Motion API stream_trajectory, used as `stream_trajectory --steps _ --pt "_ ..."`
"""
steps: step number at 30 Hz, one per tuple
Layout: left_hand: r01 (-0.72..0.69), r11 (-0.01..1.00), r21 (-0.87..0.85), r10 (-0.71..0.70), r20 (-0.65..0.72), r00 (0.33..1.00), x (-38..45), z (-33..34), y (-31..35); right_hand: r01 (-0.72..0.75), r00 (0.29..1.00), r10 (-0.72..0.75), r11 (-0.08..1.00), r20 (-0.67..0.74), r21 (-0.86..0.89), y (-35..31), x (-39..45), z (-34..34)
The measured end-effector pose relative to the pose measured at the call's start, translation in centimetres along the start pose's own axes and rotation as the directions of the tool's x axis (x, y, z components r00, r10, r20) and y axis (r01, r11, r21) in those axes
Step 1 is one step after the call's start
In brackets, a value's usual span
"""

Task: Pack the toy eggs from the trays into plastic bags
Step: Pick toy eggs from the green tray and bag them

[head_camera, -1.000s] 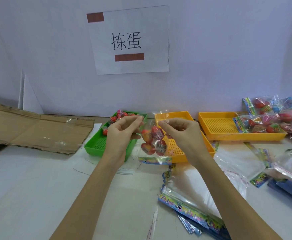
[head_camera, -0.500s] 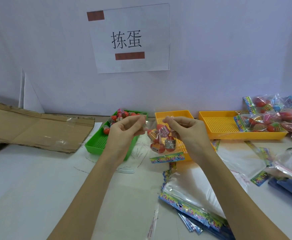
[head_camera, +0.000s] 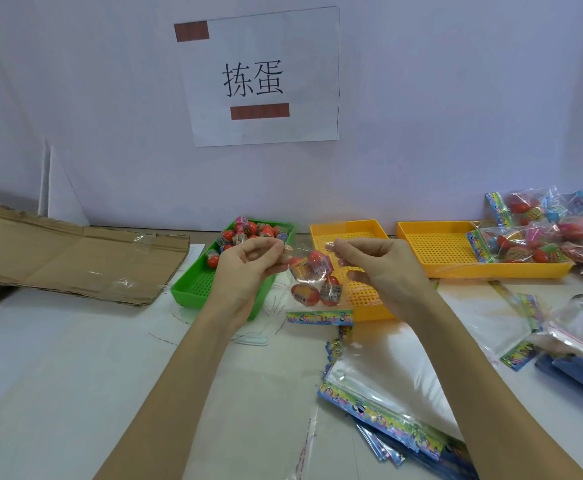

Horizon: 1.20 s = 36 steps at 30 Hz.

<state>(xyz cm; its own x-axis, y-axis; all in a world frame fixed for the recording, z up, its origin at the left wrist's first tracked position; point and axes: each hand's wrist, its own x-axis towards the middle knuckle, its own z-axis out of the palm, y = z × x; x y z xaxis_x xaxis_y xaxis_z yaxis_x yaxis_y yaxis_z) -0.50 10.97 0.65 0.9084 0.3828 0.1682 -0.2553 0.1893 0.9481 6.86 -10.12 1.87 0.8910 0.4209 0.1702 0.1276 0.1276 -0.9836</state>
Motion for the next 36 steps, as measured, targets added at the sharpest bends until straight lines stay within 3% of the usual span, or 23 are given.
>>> stream_trajectory --steps 5,9,15,24,36 --pt "-0.082 0.99 0.114 0.084 -0.012 0.996 -0.1 -0.1 -0.1 0.07 0.995 -0.076 0.994 -0.066 -0.089 0.6 0.3 -0.3" --pt "-0.105 0.974 0.198 0.097 0.052 0.994 0.0 -1.0 0.4 0.068 0.998 -0.069 0.994 -0.003 -0.089 0.4 0.2 -1.1" --pt "-0.116 0.969 0.218 0.088 0.132 0.987 0.0 -1.6 0.7 0.068 0.997 -0.062 0.989 0.053 -0.134 0.4 0.0 -1.9" --pt "-0.144 0.956 0.257 0.096 0.191 0.977 -0.1 -2.3 1.0 0.125 0.986 -0.117 0.99 0.117 -0.065 0.5 -0.1 -2.1" --pt "-0.209 0.914 0.349 0.145 0.199 0.969 -0.2 -2.8 1.1 0.179 0.981 -0.154 0.948 0.114 -0.263 0.3 -0.2 -1.8"
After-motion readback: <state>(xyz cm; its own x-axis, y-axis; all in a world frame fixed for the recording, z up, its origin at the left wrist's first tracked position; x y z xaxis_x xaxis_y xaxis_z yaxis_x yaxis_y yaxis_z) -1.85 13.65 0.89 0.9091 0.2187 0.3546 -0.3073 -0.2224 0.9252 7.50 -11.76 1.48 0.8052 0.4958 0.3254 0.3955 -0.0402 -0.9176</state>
